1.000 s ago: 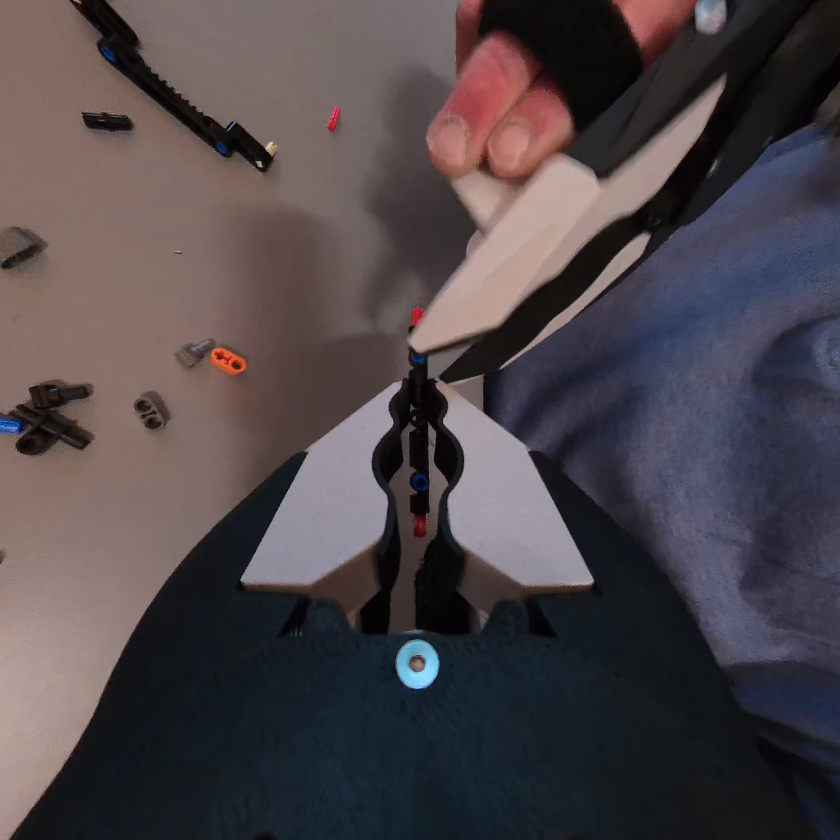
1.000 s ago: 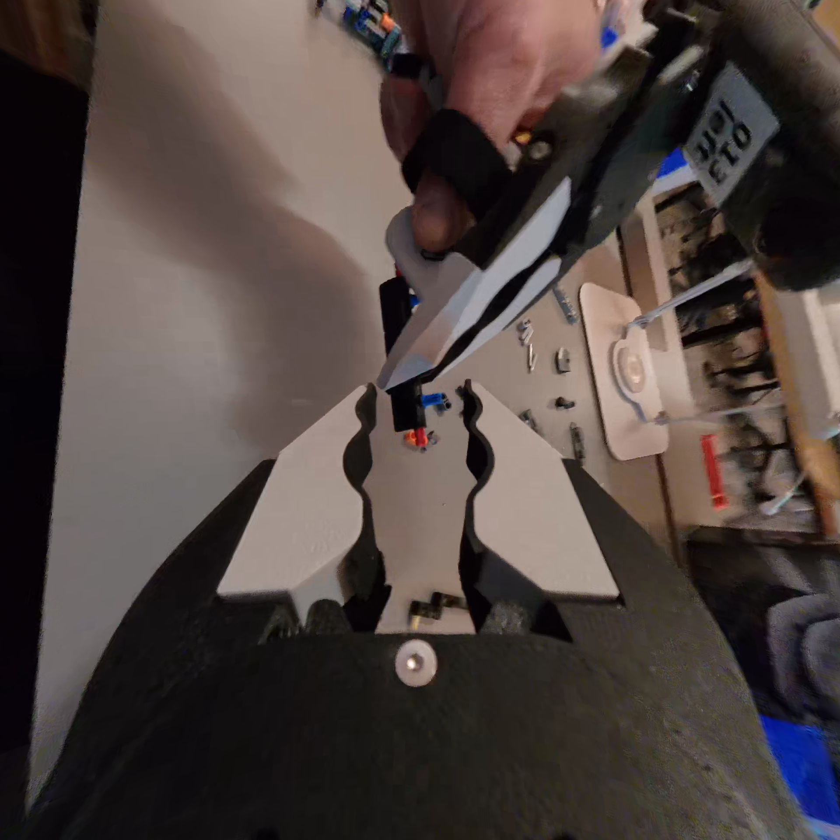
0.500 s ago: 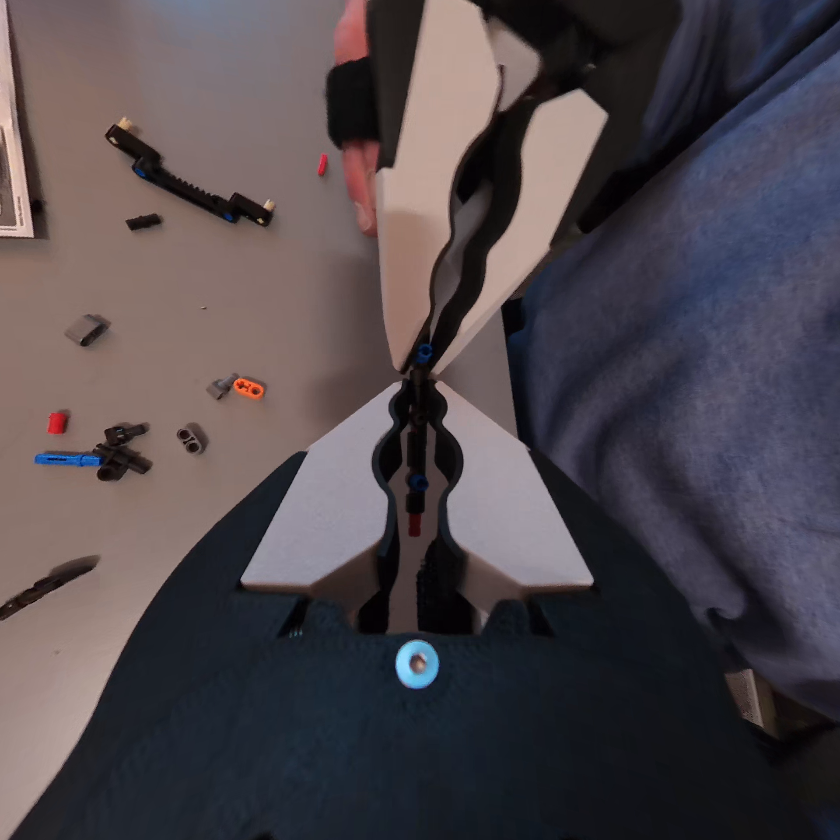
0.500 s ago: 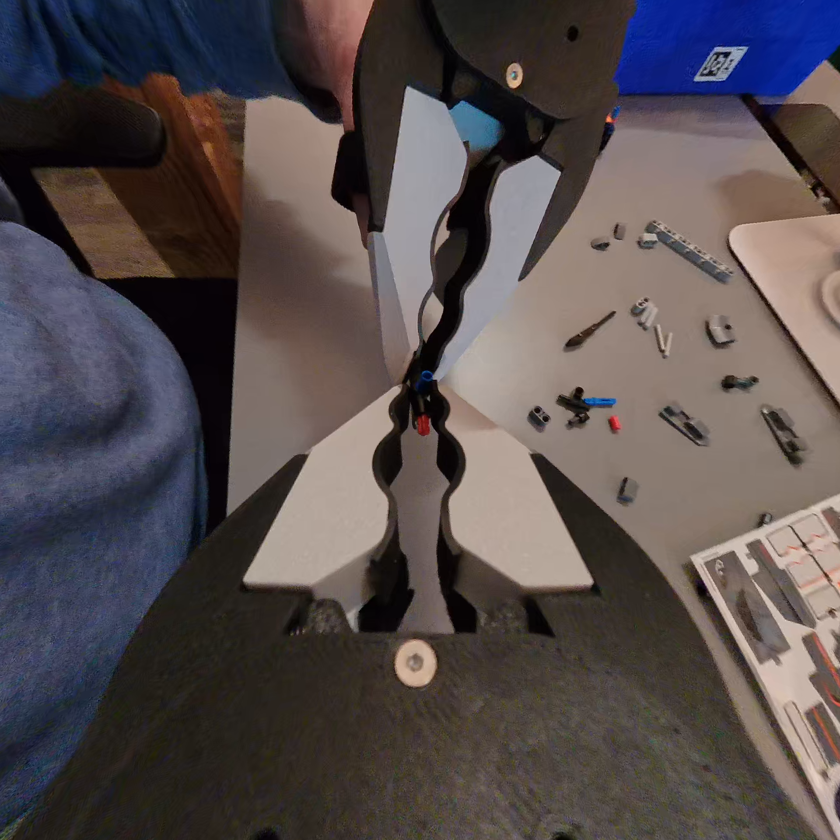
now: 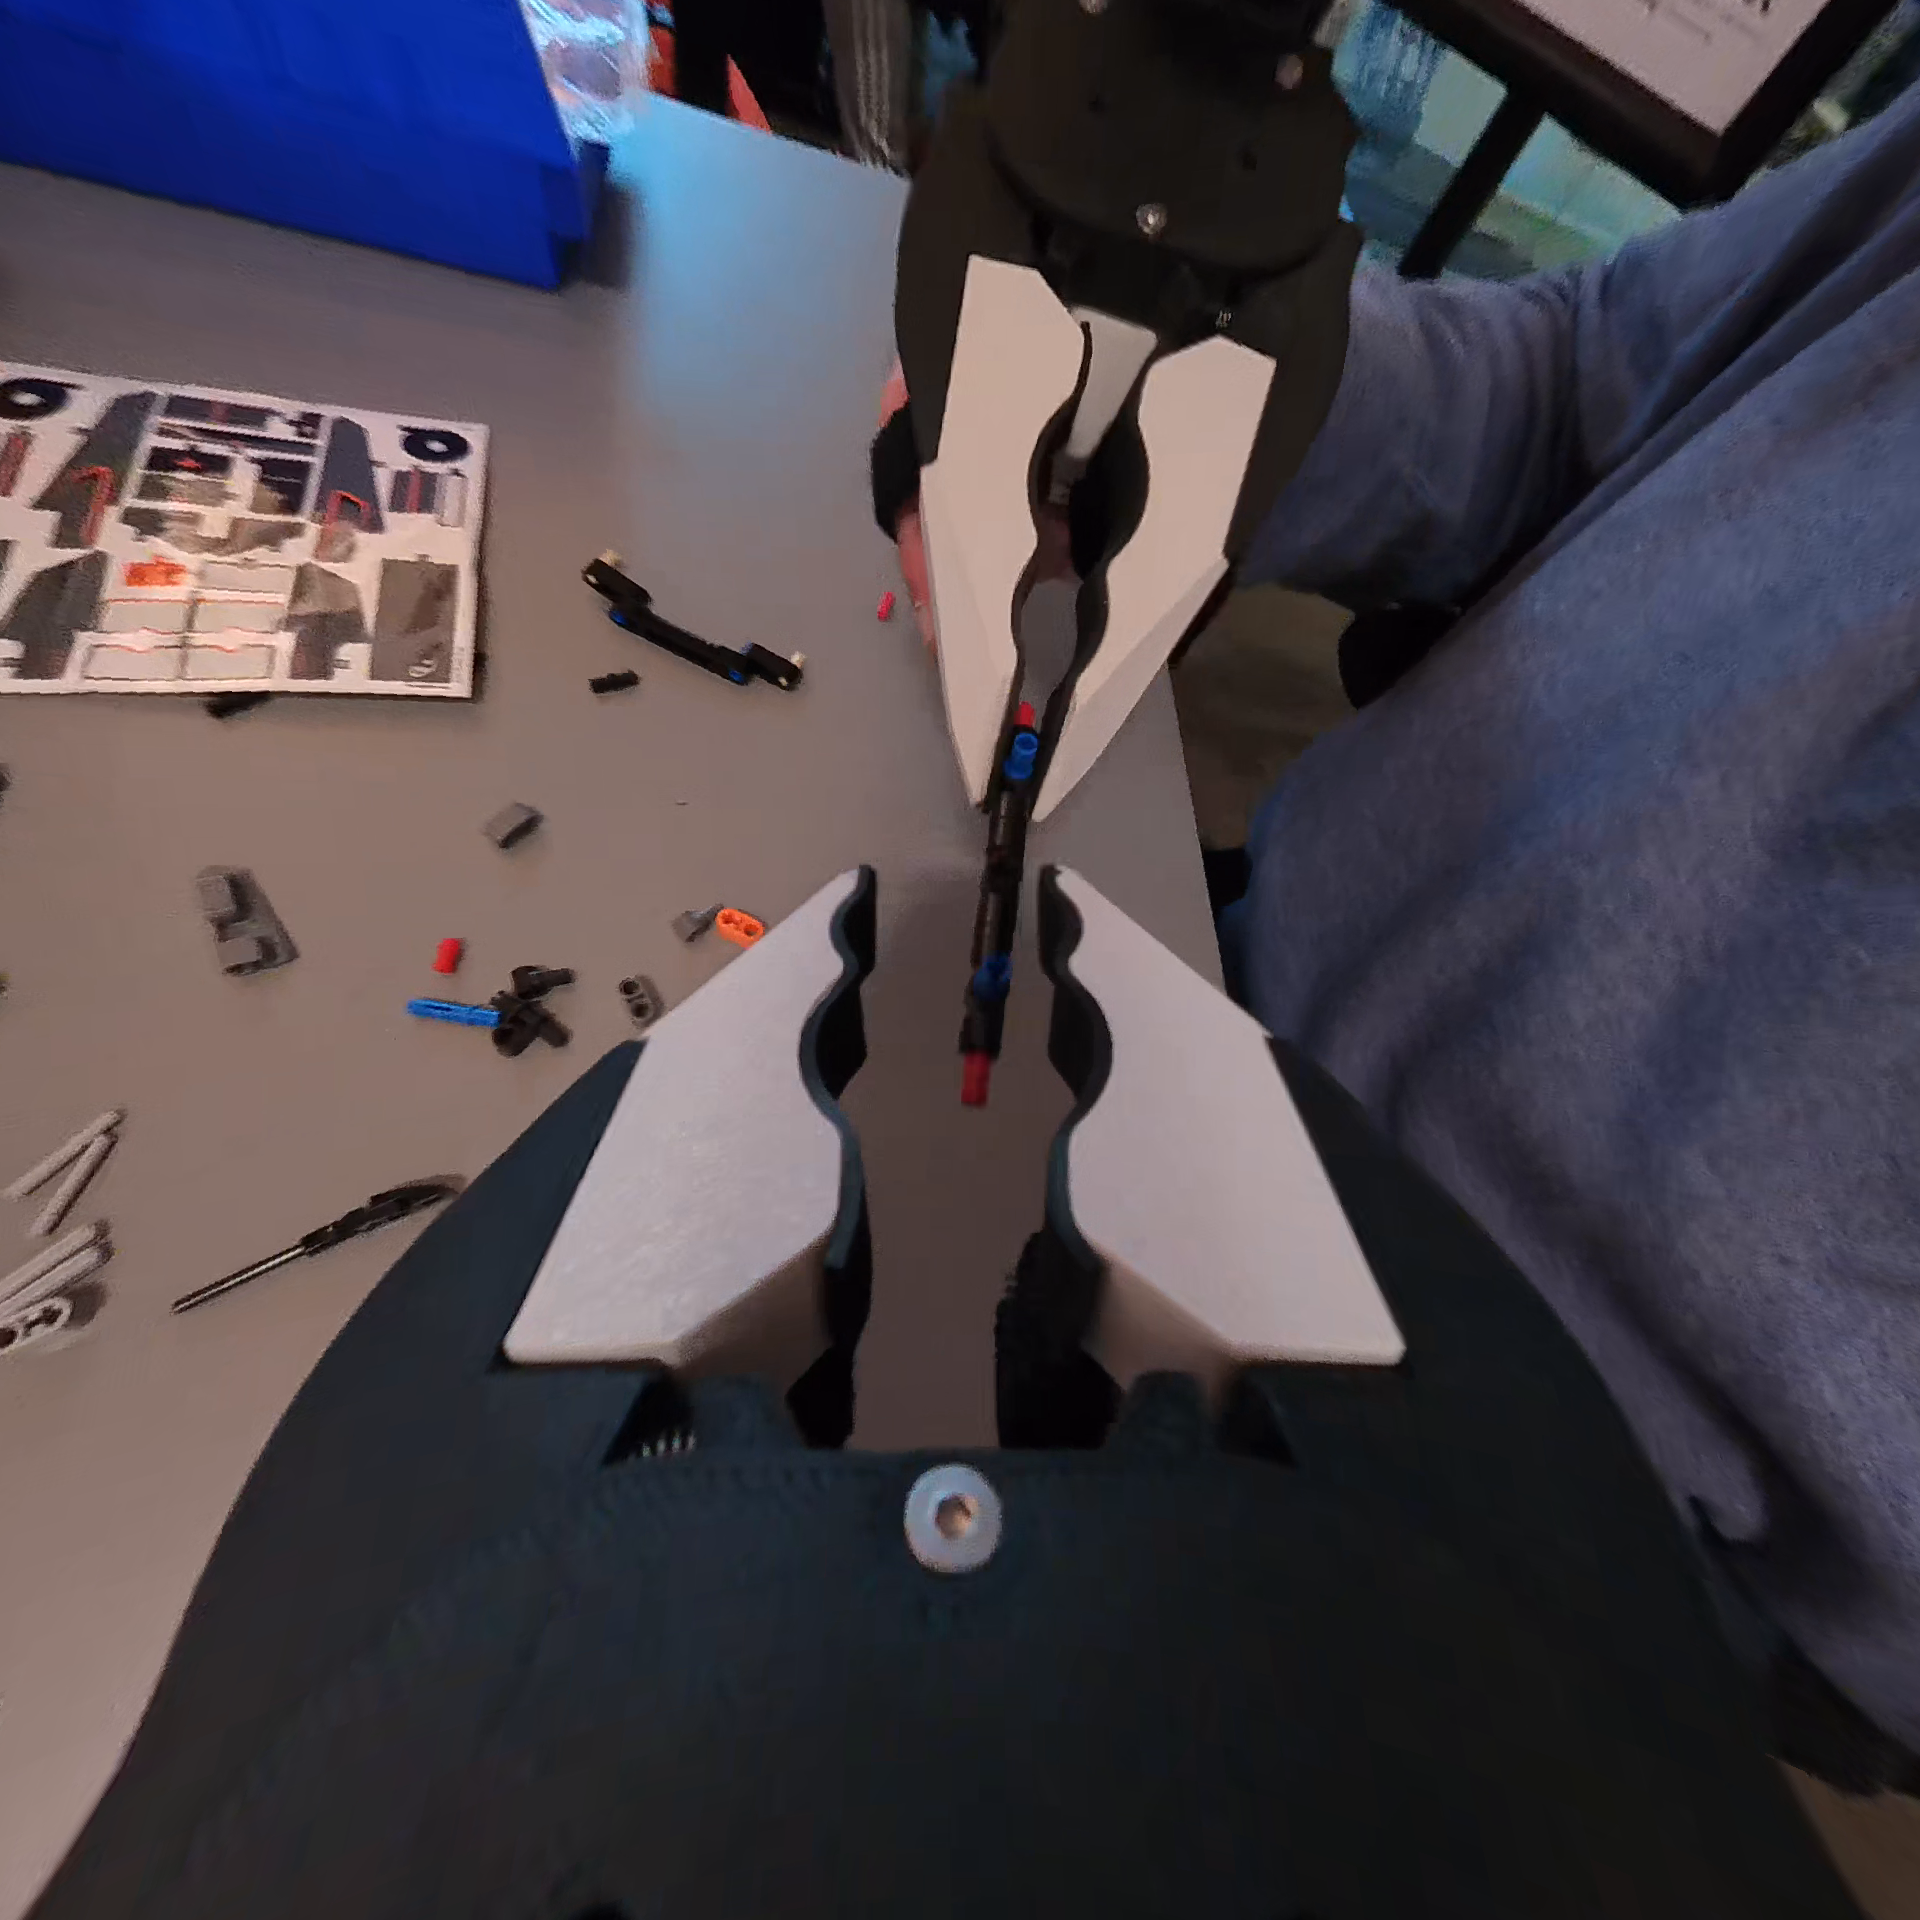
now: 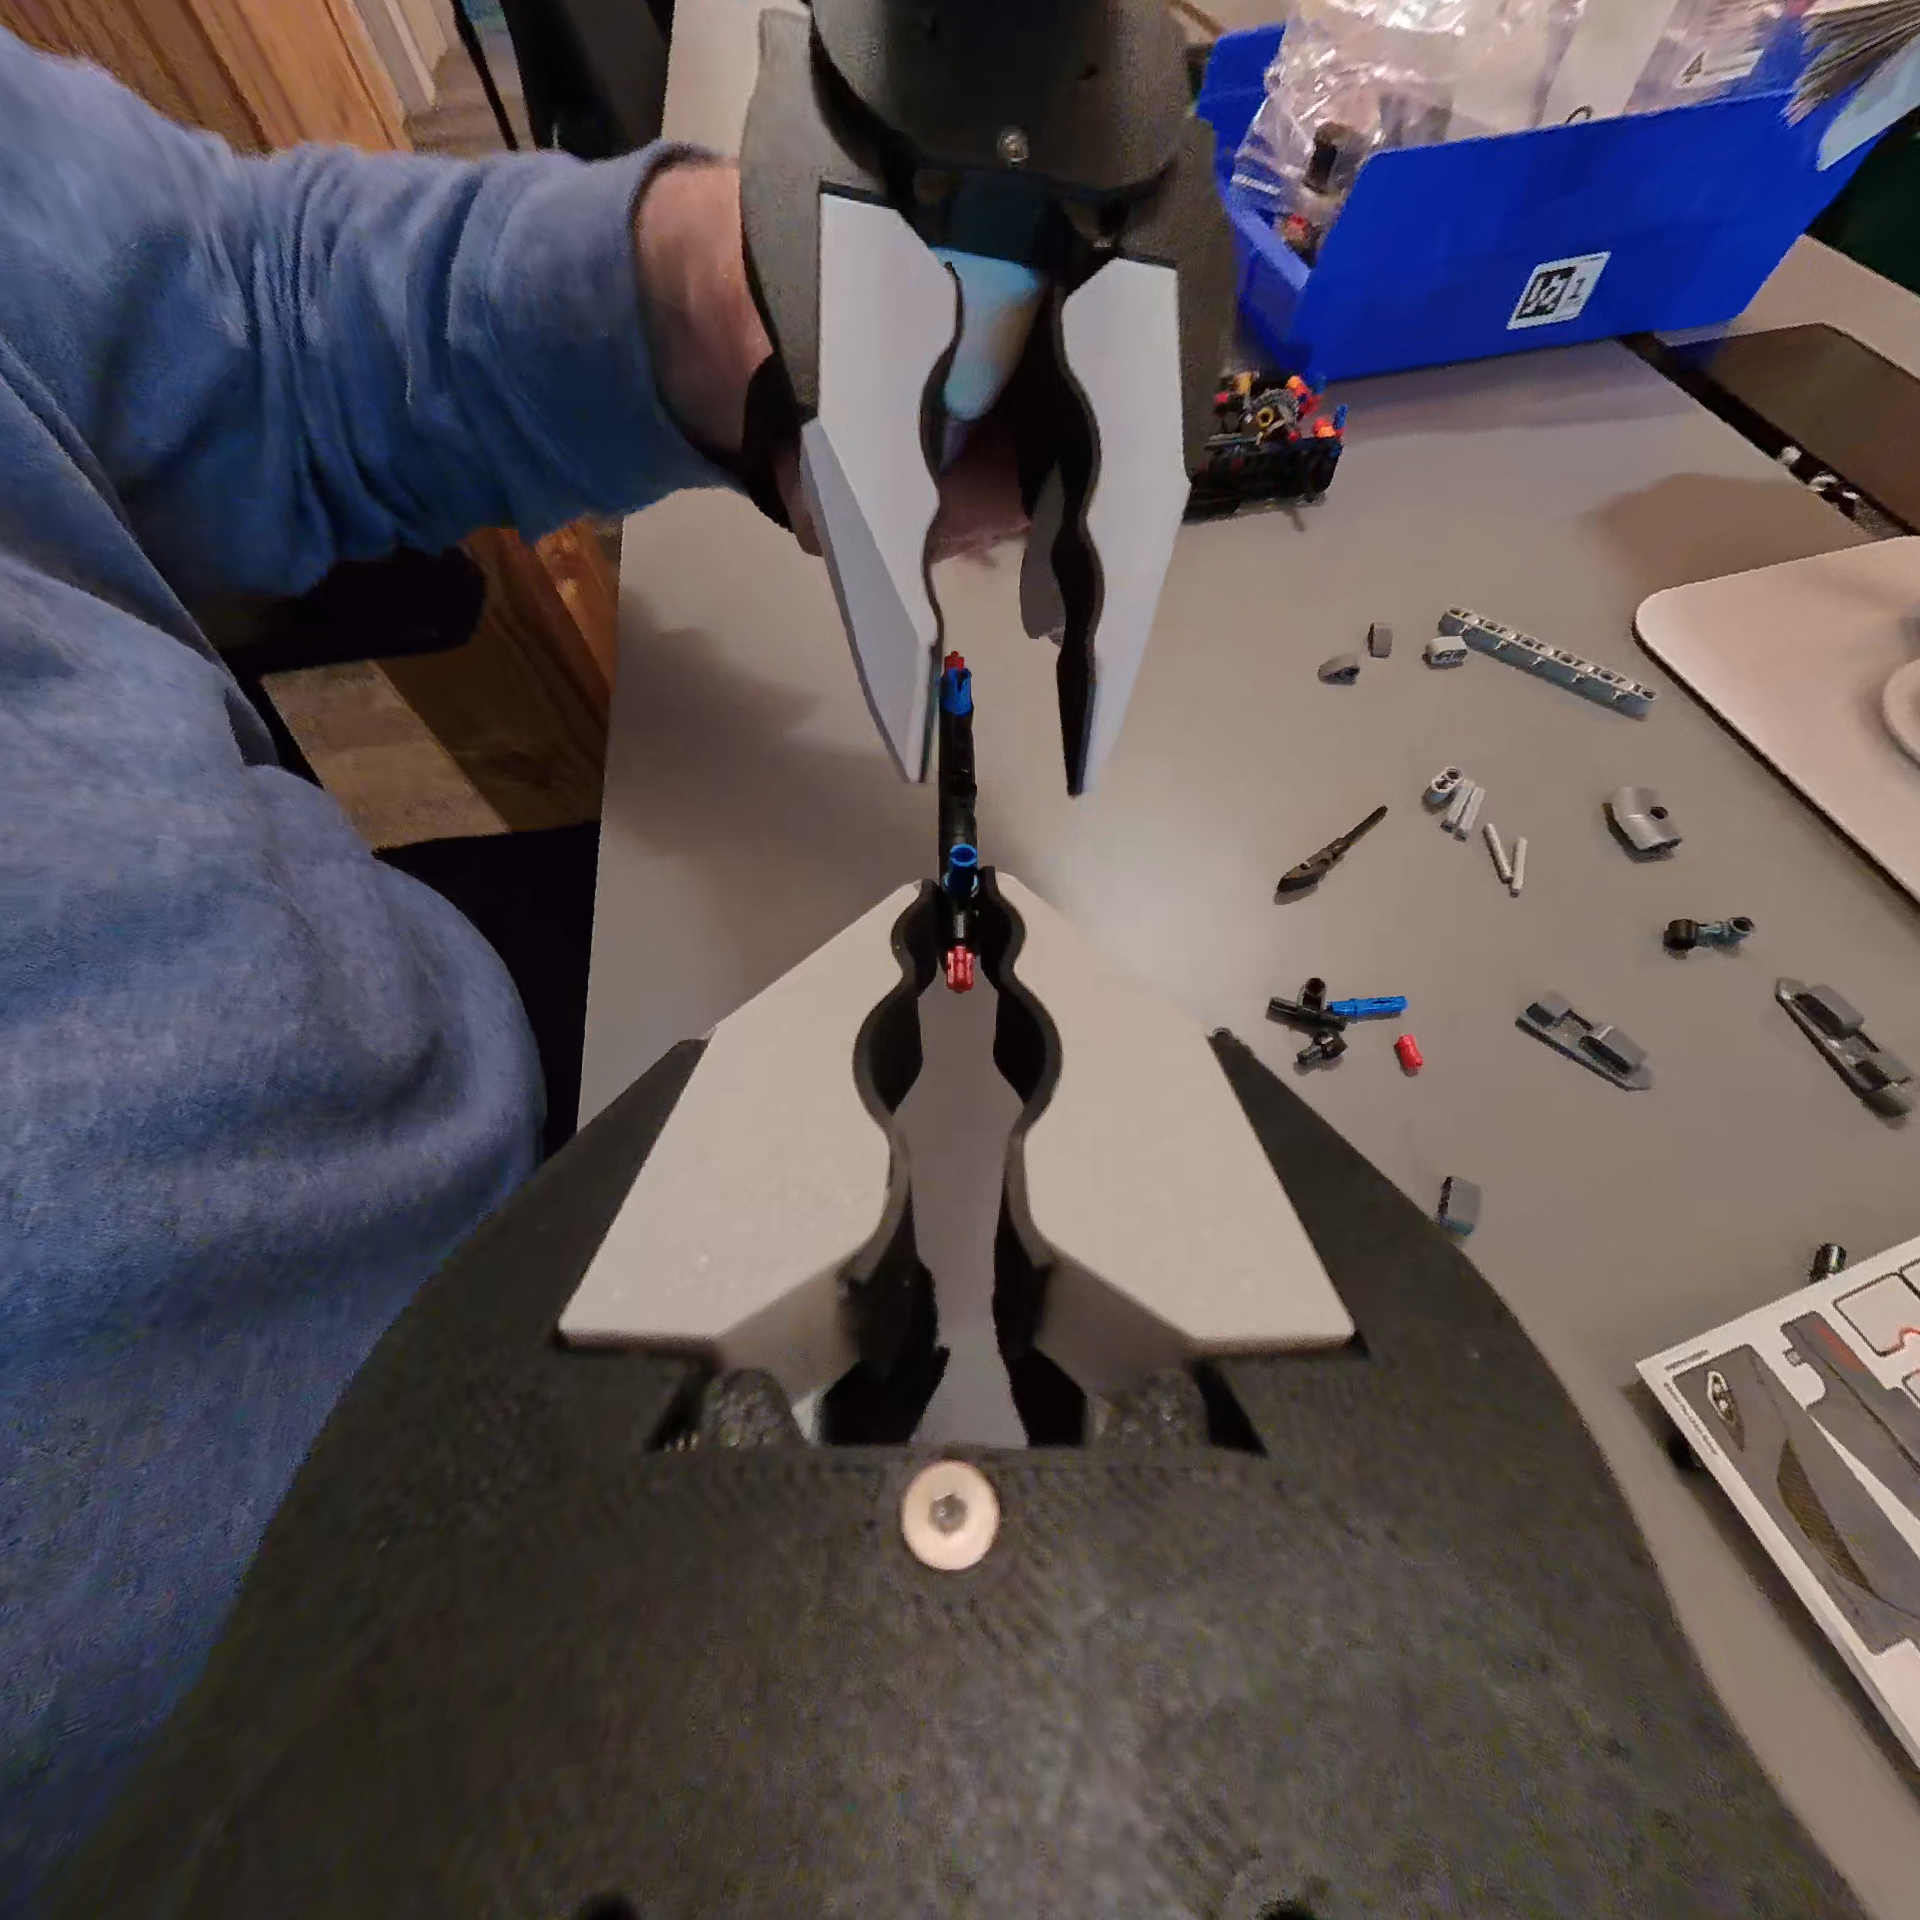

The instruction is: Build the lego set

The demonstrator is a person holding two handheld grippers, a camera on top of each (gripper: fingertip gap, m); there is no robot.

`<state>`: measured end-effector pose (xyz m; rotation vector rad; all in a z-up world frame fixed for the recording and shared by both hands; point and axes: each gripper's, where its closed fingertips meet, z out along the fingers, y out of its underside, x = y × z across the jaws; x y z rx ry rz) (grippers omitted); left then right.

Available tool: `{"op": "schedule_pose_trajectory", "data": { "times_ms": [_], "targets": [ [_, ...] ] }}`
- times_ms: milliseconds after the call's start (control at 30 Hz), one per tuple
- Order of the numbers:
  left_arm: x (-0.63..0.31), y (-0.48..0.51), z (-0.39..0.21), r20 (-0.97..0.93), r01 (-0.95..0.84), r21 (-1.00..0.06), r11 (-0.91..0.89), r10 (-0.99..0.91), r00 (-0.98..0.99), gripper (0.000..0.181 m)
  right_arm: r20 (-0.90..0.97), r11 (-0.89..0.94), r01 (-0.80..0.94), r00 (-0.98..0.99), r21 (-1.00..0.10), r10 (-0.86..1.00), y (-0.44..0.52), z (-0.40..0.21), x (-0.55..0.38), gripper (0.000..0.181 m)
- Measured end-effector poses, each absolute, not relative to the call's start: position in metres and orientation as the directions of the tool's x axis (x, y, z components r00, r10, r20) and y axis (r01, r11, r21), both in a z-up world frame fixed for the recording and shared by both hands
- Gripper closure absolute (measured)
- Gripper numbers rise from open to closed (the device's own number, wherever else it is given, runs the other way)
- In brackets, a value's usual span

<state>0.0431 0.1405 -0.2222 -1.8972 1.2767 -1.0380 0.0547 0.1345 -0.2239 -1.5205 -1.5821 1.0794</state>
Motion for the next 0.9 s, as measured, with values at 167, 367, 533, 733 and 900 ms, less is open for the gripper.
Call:
{"op": "schedule_pose_trajectory", "data": {
  "times_ms": [167, 367, 533, 733, 900],
  "targets": [
    [0.032, 0.148, -0.217, 0.282, -0.361, -0.855, -0.371, -0.919, 0.276, 0.149, -0.149, -0.124, 0.347, -0.047, -0.93, 0.988, 0.145, -0.214, 0.055, 0.177],
    [0.033, 0.157, -0.211, 0.305, -0.267, -0.882, -0.388, -0.903, 0.303, 0.149, -0.315, -0.304, 0.189, -0.029, -0.934, 0.949, 0.164, -0.197, 0.062, 0.177],
    [0.041, 0.168, -0.197, 0.337, -0.16, -0.904, -0.398, -0.89, 0.307, 0.149, -0.393, -0.389, 0.091, -0.037, -0.917, 0.919, 0.171, -0.188, 0.068, 0.177],
    [0.055, 0.181, -0.18, 0.398, -0.02, -0.908, -0.419, -0.875, 0.275, 0.15, -0.466, -0.466, 0.01, -0.058, -0.885, 0.883, 0.177, -0.183, 0.073, 0.177],
    [0.064, 0.185, -0.168, 0.435, 0.046, -0.899, -0.436, -0.873, 0.218, 0.158, -0.471, -0.472, -0.007, -0.059, -0.881, 0.88, 0.18, -0.182, 0.077, 0.177]
  ]
}}
